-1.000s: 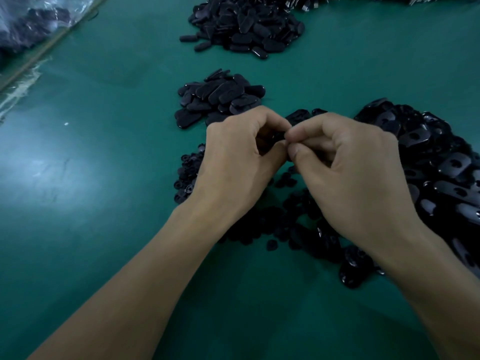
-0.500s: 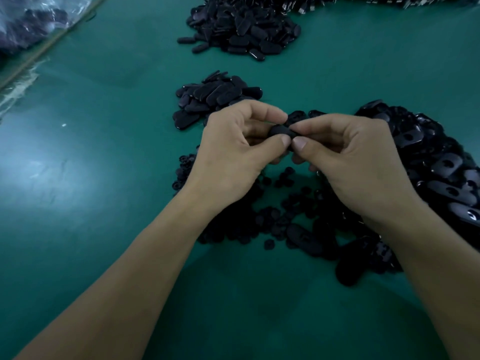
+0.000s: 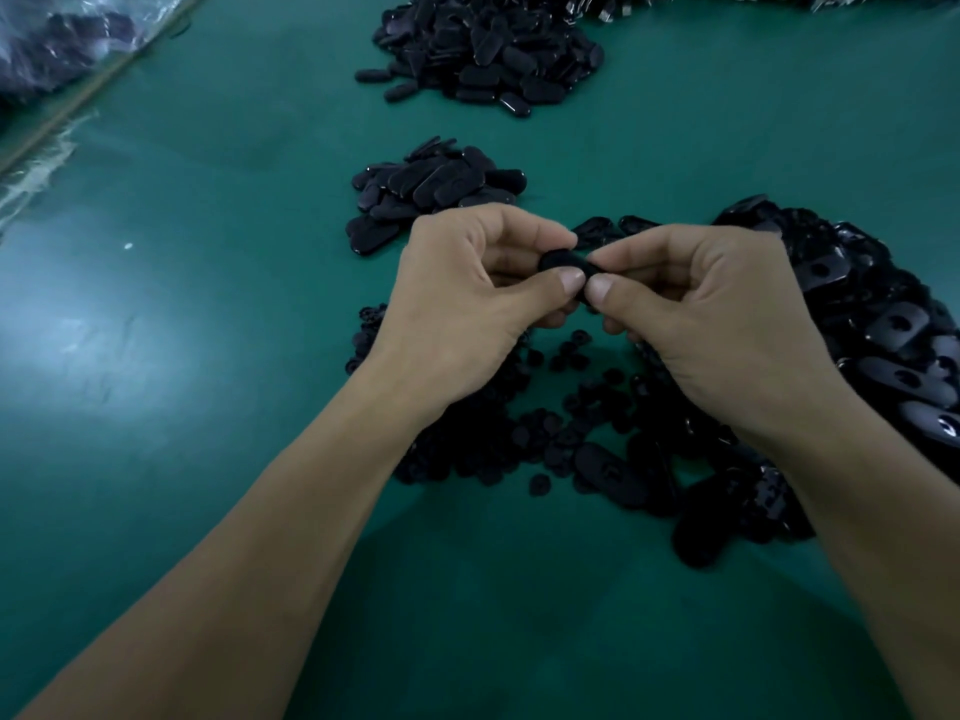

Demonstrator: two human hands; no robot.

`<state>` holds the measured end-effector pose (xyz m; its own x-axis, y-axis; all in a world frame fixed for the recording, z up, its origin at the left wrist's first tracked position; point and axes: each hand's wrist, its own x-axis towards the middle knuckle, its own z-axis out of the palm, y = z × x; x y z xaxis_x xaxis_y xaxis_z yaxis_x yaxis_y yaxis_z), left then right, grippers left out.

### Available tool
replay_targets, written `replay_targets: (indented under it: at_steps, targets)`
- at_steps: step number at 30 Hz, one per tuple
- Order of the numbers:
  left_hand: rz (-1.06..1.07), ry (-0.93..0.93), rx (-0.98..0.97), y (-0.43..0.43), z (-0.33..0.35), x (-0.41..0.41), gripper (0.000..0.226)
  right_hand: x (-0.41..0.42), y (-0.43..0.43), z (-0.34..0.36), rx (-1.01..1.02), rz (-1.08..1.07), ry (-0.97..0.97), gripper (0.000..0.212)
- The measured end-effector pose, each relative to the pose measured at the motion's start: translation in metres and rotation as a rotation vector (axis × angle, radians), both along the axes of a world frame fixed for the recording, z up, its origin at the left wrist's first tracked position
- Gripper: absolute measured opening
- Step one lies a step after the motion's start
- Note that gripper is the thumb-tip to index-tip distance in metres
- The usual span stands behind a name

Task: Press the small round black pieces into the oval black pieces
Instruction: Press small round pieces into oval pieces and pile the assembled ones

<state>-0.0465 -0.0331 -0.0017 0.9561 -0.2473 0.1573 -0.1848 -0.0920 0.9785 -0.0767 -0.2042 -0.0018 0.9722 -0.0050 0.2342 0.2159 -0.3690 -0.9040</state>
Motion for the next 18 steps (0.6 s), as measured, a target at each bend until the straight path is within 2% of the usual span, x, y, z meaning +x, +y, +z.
replay_targets:
  at_steps: [5,10,18]
  targets:
    - [0.030,-0.060,0.071,-0.0007,-0.0011,-0.0009,0.020,-0.0008,0.0028,-0.0006,-0.062,-0.059,0.013,0.016]
    - [0.071,-0.137,0.155,-0.0012,-0.0020,-0.0021,0.021,-0.0019,0.0011,-0.0003,-0.004,-0.053,0.025,0.015]
    - [0.117,-0.193,0.271,0.0012,-0.0010,0.0023,0.020,0.0000,0.0015,-0.0025,-0.042,-0.041,-0.018,0.023]
